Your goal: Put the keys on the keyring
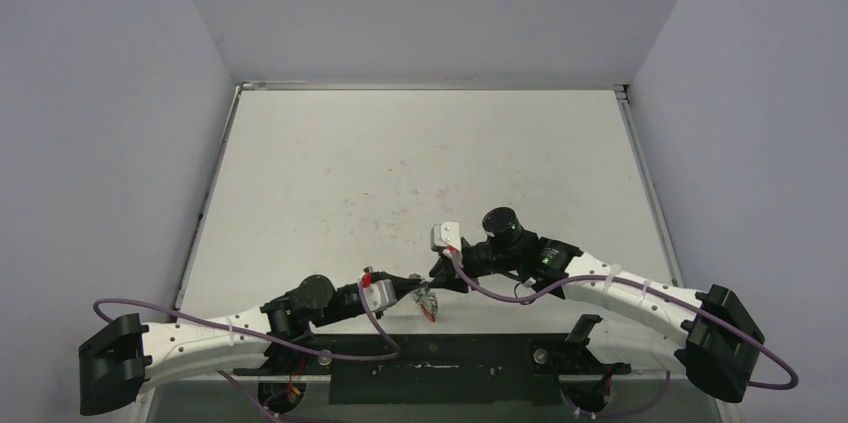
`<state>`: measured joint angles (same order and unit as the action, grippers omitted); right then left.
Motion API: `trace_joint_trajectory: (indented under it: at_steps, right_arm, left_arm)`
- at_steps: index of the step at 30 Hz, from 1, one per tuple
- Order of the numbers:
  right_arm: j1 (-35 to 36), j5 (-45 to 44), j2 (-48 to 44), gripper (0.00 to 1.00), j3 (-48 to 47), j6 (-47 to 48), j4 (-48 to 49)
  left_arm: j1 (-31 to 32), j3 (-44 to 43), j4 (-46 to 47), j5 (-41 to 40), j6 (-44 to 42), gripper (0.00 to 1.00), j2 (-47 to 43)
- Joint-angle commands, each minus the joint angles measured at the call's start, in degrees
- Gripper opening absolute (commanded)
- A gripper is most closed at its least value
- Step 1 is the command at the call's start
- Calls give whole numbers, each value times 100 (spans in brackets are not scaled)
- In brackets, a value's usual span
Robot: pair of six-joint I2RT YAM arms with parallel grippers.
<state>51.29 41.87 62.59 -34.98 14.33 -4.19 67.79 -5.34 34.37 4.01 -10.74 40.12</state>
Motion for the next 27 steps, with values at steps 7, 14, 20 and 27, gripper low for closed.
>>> trace_joint_trajectory:
  at_steps: [7,14,20,27]
  right_arm:
    - [-57,267,119,2,305,-206,854]
    - [-57,274,427,0,522,-272,1358]
    - [-57,335,454,0,1059,-499,2664]
    - [-55,103,275,28,1727,-954,4490]
  left_arm:
    - [6,-86,544,65,64,0,9]
    - [6,-68,613,121,58,0,7]
    - [6,-43,616,135,76,0,5]
    - [6,-24,568,143,95,0,6]
